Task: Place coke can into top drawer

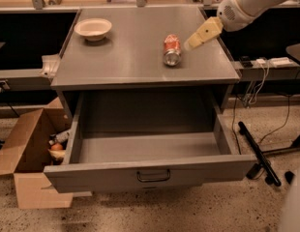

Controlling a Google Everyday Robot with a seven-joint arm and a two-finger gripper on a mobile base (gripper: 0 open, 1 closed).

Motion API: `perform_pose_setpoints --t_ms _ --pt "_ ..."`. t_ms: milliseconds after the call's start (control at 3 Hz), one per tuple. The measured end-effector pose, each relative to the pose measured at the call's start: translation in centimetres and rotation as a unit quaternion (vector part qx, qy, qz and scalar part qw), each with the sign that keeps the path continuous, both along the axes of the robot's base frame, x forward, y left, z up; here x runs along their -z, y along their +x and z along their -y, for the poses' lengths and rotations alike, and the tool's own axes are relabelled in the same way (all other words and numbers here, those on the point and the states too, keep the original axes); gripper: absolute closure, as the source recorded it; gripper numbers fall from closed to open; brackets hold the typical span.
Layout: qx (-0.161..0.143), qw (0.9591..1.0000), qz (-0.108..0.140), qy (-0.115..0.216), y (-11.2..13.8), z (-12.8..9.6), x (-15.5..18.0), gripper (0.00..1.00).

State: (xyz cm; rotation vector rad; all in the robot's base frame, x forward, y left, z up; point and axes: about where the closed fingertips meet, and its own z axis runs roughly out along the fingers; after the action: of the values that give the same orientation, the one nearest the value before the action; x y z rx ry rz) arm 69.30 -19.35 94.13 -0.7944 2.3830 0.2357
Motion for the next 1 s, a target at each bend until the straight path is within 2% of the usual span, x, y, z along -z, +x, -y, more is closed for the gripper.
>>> perform_pose_setpoints --t_ms 333,667,1000 --pt "0.057 0.9978 -0.018 0.029 3.5 -0.3 0.4 0.0" --pt "0.109 0.9925 -0.038 0.042 6.1 -1.5 1.4 0.0" --pt "0.162 0.9835 -0.057 0.057 8.1 -2.3 3.1 0.0"
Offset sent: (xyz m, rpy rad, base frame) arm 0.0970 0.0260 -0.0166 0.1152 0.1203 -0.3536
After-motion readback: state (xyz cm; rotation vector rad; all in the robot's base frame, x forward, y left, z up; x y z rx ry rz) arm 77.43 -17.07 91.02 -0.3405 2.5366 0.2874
